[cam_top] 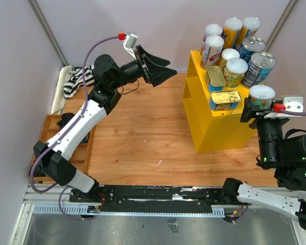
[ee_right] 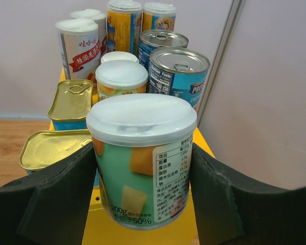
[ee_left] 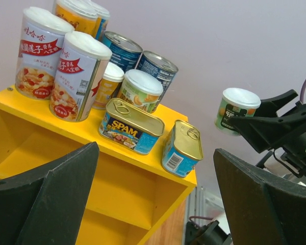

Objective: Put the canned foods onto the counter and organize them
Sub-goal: Place the canned food on the counter.

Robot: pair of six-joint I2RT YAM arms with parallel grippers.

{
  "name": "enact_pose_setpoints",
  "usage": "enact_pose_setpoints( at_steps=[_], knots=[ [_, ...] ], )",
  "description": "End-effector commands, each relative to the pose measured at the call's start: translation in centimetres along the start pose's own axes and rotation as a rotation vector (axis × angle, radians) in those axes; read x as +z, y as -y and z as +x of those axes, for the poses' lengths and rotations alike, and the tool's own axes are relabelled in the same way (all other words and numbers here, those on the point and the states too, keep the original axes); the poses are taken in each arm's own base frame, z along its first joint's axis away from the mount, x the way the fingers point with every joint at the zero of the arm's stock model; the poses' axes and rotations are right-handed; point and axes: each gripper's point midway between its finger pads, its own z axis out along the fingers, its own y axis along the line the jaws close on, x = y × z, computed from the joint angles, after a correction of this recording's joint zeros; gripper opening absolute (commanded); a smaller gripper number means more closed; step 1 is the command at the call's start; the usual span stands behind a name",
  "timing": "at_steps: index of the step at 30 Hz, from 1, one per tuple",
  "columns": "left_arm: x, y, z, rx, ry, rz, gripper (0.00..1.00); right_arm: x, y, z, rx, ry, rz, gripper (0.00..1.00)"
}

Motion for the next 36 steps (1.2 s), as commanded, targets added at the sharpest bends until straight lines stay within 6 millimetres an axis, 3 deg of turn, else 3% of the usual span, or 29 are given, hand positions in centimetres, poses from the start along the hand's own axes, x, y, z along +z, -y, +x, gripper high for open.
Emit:
enact_pose_setpoints(
  at_steps=[1,10,13,16,18,20,24,27,29,31,33,34,36],
  knots=[
    [0.0,0.6,-0.3,0.016,0.011,0.053,1.0,-0.1,1.7,-2.2,0.079,0.044,0.054,0.01],
    [0.0,0.9,0.0,0.017,0.0,0.074,1.0,-0.4,1.0,-1.6,0.086,0.078,-0.009,0.01],
    [-0.1,1.0,0.0,0.025,-0.003,0.076,1.0,-0.3,-1.4,-2.5,0.091,0.101,-0.127,0.01],
    [-0.1,1.0,0.0,0.033,-0.003,0.076,1.0,0.6,-6.0,-3.7,0.031,0.095,-0.268,0.01],
    [-0.1,1.0,0.0,0.04,-0.004,0.076,1.0,1.4,-9.1,-4.9,-0.022,0.096,-0.35,0.01],
    [-0.2,1.1,-0.1,0.05,-0.006,0.075,1.0,1.8,-10.7,-7.0,-0.035,0.133,-0.409,0.01],
    [-0.6,1.2,-0.3,0.085,-0.008,0.054,1.0,1.2,-11.2,-13.5,0.004,0.272,-0.52,0.01],
    [-0.7,1.4,-0.6,0.102,-0.003,0.051,1.0,1.1,-11.9,-17.1,-0.017,0.321,-0.592,0.01],
    [-0.7,1.4,-0.6,0.104,-0.003,0.055,1.0,1.3,-13.2,-18.5,-0.044,0.32,-0.64,0.01],
    [-0.8,1.4,-0.5,0.106,-0.004,0.056,1.0,2.2,-14.7,-19.0,-0.073,0.296,-0.658,0.01],
    [-0.8,1.4,-0.5,0.106,-0.003,0.057,1.0,3.7,-16.5,-18.2,-0.095,0.248,-0.664,0.01],
    [-0.8,1.4,-0.4,0.108,-0.004,0.057,1.0,4.8,-16.9,-17.6,-0.087,0.219,-0.662,0.01],
    [-0.9,1.4,-0.4,0.115,-0.008,0.055,1.0,8.1,-15.8,-15.7,-0.031,0.139,-0.634,0.01]
  ],
)
